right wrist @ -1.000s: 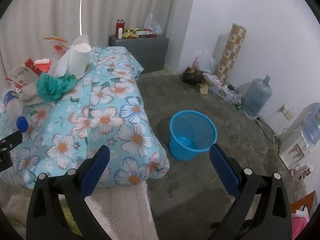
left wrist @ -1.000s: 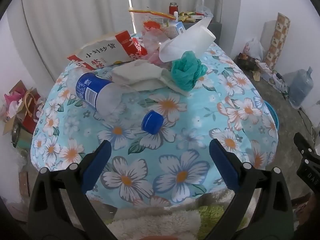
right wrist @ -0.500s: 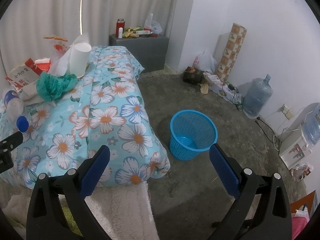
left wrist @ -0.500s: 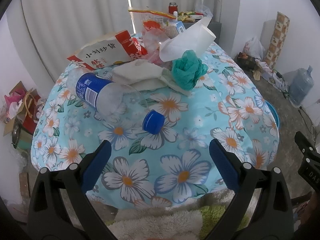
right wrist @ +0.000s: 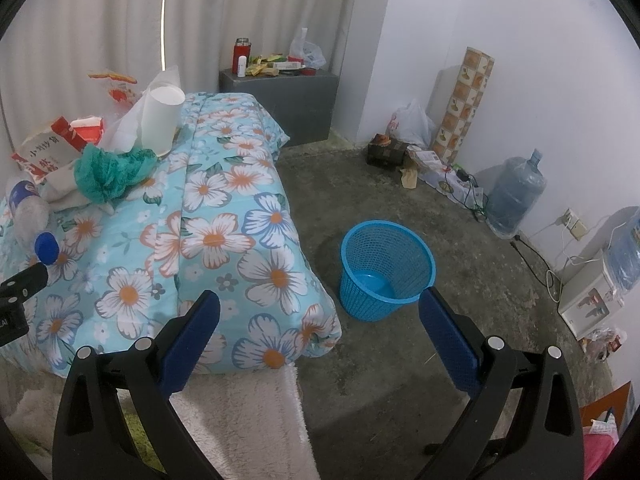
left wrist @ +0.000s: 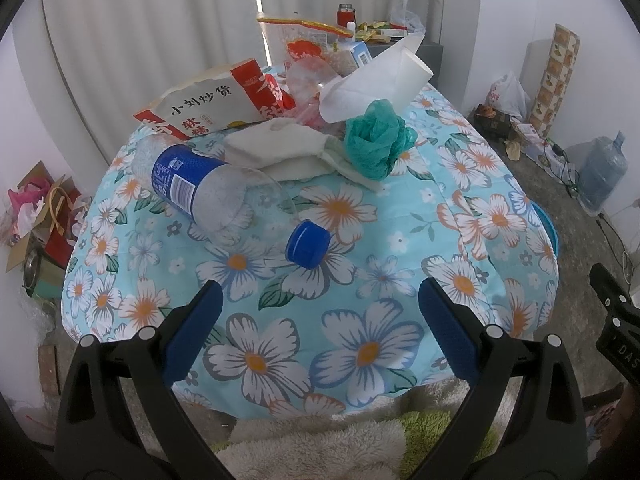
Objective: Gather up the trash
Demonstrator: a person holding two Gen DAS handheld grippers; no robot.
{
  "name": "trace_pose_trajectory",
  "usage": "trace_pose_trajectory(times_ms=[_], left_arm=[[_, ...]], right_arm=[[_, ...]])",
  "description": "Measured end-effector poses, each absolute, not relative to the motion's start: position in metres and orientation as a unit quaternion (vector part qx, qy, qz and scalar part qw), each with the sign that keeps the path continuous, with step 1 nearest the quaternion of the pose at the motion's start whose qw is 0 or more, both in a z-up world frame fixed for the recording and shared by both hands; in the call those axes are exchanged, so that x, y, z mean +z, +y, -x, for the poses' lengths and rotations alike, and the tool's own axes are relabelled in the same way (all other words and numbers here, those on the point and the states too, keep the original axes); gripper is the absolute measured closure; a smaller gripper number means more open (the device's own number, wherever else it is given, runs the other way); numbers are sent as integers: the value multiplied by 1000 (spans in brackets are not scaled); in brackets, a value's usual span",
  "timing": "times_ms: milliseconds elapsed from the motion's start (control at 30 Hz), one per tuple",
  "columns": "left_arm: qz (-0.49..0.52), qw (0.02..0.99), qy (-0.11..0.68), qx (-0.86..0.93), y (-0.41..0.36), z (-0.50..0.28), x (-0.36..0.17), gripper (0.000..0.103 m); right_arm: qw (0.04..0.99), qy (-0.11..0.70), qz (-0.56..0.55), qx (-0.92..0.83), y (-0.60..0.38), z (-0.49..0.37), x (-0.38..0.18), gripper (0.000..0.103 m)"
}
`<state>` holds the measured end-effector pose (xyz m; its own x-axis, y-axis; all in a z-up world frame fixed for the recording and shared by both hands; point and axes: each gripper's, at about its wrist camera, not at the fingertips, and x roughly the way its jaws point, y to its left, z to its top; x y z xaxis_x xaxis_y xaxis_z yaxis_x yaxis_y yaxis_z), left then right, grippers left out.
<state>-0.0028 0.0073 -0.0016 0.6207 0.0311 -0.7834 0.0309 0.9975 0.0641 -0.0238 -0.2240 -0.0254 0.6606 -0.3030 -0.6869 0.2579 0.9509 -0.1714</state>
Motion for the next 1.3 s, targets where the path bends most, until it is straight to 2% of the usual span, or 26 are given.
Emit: trace_pose_trajectory(times_ms=[1300], left_arm=[[-39, 898, 439, 0, 9, 3, -5, 9]], right_arm=[[910, 383, 28, -153, -226, 26, -23, 6]])
